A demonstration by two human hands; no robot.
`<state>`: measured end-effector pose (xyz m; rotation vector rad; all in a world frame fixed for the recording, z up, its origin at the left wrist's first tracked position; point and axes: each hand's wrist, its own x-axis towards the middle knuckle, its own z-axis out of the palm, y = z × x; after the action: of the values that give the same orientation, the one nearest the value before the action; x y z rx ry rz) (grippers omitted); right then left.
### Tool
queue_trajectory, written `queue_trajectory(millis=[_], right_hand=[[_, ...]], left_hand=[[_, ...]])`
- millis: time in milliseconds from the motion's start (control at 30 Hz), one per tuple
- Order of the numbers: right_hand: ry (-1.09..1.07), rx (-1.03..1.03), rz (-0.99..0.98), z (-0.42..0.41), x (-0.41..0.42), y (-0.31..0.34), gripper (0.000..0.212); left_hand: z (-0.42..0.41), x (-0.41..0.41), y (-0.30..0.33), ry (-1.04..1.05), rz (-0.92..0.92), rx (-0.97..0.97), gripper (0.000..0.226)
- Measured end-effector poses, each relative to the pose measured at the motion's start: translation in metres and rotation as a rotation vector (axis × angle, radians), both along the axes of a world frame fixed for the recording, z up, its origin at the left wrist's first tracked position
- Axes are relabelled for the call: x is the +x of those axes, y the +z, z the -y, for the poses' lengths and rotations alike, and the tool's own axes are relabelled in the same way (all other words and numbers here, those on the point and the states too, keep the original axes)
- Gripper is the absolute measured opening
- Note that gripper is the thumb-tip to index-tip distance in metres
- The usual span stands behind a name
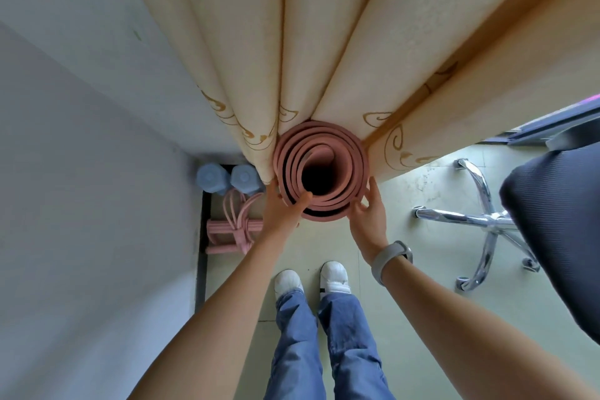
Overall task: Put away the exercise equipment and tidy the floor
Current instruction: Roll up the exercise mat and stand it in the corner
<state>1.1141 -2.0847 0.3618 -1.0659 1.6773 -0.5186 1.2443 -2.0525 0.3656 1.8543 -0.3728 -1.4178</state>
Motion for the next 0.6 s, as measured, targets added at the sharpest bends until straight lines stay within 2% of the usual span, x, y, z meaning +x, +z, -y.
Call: queue_trajectory(millis=[133, 233, 300, 433, 600], right_hand=[[-0.067, 0.054, -0.021, -0.011, -0.007, 0.013, 0.050], [-0.070, 0.056, -0.062, -0.022, -0.019, 0.033, 0.043], [-0.063, 0.056, -0.075, -0.033, -0.032, 0.053, 0.038], [0.001, 0.020, -0.179, -0.061, -0.070, 0.095, 0.036], [0.048, 0.014, -0.397, -0.118, -0.146, 0.133, 0.038]], left_hand=[[-0.011, -0.004, 0.010, -0.039, 0.147, 0.000, 0.054], [-0.018, -0.008, 0.026, -0.183, 0.323, -0.029, 0.033], [-0.024, -0.016, 0.045, -0.287, 0.401, -0.028, 0.033], [-0.037, -0.034, 0.085, -0.578, 0.631, -0.085, 0.039], [-0.056, -0.090, 0.129, -1.078, 0.844, -0.108, 0.044]])
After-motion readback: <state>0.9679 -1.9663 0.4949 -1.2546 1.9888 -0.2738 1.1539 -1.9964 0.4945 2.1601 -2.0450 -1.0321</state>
